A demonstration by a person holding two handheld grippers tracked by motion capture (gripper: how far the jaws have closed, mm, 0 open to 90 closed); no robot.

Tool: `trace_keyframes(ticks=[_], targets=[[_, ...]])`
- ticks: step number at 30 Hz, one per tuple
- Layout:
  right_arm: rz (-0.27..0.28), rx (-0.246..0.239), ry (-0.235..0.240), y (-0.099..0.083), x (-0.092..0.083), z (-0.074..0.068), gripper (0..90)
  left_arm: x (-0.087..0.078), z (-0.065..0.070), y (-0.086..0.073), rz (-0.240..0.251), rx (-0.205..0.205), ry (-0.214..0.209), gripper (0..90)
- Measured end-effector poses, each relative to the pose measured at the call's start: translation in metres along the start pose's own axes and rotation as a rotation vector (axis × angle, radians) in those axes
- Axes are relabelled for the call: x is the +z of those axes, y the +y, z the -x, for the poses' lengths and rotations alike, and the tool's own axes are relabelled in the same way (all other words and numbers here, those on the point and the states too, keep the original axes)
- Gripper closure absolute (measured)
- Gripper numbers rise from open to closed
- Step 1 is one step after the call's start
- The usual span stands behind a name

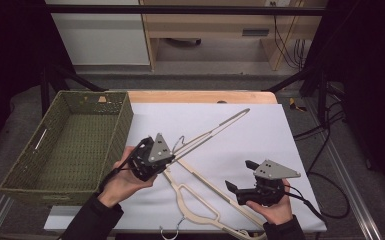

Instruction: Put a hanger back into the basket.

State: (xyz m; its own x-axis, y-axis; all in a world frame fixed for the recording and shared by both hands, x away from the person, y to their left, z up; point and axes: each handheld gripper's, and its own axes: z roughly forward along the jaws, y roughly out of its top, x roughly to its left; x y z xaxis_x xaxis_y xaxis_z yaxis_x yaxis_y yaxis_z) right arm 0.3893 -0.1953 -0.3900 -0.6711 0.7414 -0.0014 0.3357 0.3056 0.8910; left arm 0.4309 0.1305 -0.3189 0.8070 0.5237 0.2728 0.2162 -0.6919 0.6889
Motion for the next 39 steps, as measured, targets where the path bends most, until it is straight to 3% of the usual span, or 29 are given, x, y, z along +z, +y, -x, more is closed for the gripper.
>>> trace_keyframes(ticks=[3, 9, 13, 20, 29, 34, 39], targets=[[0.005, 0.005, -0.005, 0.000, -0.001, 0.000, 9.5, -0.020, -0.011, 0.002, 0.019, -0.041, -0.004, 86.4], [0.043, 0.018, -0.022, 0.002, -0.005, 0.002, 7.3, -0.063, -0.033, 0.009, 0.042, -0.060, 0.028, 86.5], [0.046, 0.018, -0.025, 0.002, -0.005, 0.002, 7.3, -0.088, -0.051, 0.011, 0.046, -0.067, 0.068, 86.4], [0.039, 0.020, -0.018, 0.002, -0.005, 0.002, 7.4, -0.117, -0.084, 0.003, 0.024, -0.108, 0.143, 86.4], [0.034, 0.021, -0.013, 0.001, -0.002, 0.001, 7.4, -0.136, -0.123, -0.034, -0.011, -0.212, 0.217, 86.5], [0.033, 0.023, -0.010, 0.001, -0.001, 0.000, 7.4, -0.138, -0.142, -0.066, -0.096, -0.236, 0.266, 86.4], [0.033, 0.022, -0.006, 0.001, 0.000, 0.000, 7.4, -0.140, -0.158, -0.097, -0.132, -0.264, 0.290, 86.4]])
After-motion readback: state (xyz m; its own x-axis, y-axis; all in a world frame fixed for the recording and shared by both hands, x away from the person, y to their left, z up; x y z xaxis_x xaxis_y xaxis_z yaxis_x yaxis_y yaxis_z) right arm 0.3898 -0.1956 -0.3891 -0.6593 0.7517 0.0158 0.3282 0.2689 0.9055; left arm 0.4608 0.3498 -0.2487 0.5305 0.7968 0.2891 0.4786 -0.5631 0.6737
